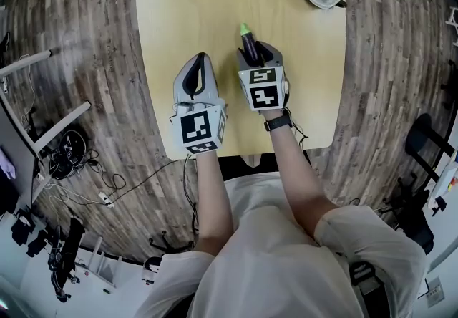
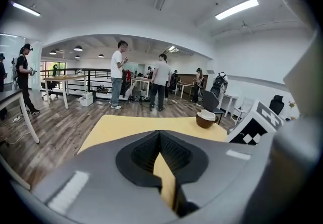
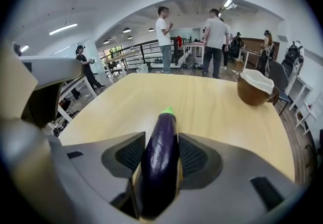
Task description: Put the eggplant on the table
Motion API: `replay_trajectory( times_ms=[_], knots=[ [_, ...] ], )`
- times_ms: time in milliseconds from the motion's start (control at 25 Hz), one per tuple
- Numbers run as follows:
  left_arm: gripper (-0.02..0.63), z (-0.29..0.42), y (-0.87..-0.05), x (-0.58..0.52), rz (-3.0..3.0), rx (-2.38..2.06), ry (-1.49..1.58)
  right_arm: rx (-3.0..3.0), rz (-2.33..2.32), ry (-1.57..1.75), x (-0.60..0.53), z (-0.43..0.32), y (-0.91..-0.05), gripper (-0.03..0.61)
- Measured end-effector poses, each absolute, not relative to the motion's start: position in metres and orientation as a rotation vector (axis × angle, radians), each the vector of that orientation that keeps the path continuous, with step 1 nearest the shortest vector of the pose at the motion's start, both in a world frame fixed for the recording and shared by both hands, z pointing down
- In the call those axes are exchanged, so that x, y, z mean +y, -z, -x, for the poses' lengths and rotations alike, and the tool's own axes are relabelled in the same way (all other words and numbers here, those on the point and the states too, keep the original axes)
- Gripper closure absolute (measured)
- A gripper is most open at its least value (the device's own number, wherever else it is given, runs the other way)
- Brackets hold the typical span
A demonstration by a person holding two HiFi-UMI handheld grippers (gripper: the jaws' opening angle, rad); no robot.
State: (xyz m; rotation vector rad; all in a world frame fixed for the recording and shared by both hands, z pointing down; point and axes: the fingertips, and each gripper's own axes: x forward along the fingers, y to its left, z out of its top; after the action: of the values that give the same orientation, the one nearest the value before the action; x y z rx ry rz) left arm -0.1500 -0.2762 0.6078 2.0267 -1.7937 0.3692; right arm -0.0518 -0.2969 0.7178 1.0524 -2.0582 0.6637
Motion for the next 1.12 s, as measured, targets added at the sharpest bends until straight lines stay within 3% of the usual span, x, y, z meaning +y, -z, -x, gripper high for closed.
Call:
replay_trajectory(
  times_ms=[320,920,1120],
  knots=[
    [0.606,0.158,-0.597,-0.270,-2.030,-1.818,-0.377,-2.123,-1.009,-0.658,-0.297,0.062,-0.714,0.314],
    [0.606,0.166,-0.534,-0.270,-2.084,-1.810,-0.443,-2.254,-1.254,-0.556,-0.295,0.039,-0.592,0.316],
    [0.606,0.160,-0.499,-0.272,-2.172,-1.805,-0.382,-2.312,-1.354,-0.517,-0.296,0.029,-0.545,0.364]
  ],
)
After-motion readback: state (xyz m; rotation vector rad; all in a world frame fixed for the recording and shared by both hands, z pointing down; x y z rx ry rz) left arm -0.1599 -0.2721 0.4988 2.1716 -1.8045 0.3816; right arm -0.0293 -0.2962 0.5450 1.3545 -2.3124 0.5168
